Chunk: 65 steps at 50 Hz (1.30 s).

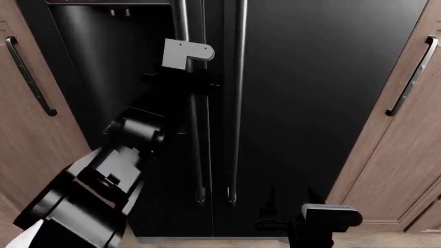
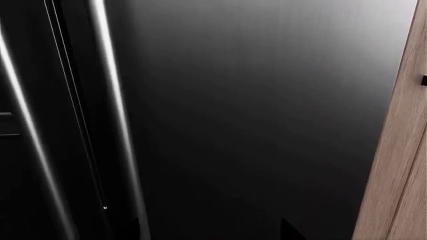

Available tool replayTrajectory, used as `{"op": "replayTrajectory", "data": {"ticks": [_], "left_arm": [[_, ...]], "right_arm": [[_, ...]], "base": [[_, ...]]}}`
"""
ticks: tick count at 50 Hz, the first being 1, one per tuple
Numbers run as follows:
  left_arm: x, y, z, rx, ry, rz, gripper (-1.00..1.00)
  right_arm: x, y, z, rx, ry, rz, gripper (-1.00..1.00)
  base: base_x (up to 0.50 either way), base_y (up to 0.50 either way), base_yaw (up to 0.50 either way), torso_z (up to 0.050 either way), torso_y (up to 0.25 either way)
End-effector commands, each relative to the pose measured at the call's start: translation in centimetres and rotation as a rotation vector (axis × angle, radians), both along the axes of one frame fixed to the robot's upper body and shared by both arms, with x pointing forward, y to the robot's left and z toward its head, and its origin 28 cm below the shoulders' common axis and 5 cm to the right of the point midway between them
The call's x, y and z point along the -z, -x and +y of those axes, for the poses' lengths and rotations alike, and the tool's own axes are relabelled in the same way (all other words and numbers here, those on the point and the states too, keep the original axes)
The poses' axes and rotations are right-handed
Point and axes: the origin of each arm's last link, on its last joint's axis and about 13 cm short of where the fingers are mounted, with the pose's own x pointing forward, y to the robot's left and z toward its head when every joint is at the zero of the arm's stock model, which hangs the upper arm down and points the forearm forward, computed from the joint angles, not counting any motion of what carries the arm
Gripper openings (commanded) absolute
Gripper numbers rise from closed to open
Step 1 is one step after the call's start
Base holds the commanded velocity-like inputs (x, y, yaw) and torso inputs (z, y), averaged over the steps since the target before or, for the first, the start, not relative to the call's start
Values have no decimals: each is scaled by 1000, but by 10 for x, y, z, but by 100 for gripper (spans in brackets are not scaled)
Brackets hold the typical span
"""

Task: Open the fridge door

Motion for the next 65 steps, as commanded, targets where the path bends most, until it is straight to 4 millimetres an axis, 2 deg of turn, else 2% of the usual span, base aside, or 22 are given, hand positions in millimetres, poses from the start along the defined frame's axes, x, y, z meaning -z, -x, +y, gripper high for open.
{"op": "replayTrajectory", "data": {"ticks": [1,6,14,20,25,31,36,42,48,56,65], "left_arm": [[-10,0,7,-57,-12,-36,-100],[-14,12,5,-43,3,-51,-100],[-10,32,10,-37,54,-69,-100],[2,58,17,-53,47,-71,-100],[2,78,22,-52,55,-80,-100],[4,115,26,-83,70,-92,-100],[9,131,27,-102,48,-92,-100],[13,155,38,-138,45,-96,-100],[28,182,46,-211,55,-90,-100],[29,205,67,-323,72,-112,-100],[32,228,78,-405,60,-107,-100]], "right_arm": [[0,0,0,-1,1,1,100],[0,0,0,-1,1,1,100],[0,0,0,-3,2,-1,100],[-1,0,0,-6,1,-2,100],[-1,1,1,-8,0,-3,100],[-1,1,1,-6,1,-5,100],[-1,1,1,-8,0,-6,100],[-1,1,1,-8,0,-6,100],[-1,0,1,-8,2,-5,100],[-1,1,1,-6,3,-6,100],[-1,1,1,-9,4,-6,100]], "base": [[0,0,0,0,0],[0,0,0,0,0],[0,0,0,0,3],[0,0,0,0,0],[0,0,1,0,2],[0,0,0,0,2],[0,0,0,0,0],[0,0,0,0,2],[0,0,-1,0,0],[0,0,-1,0,1],[0,0,-1,0,1]]}}
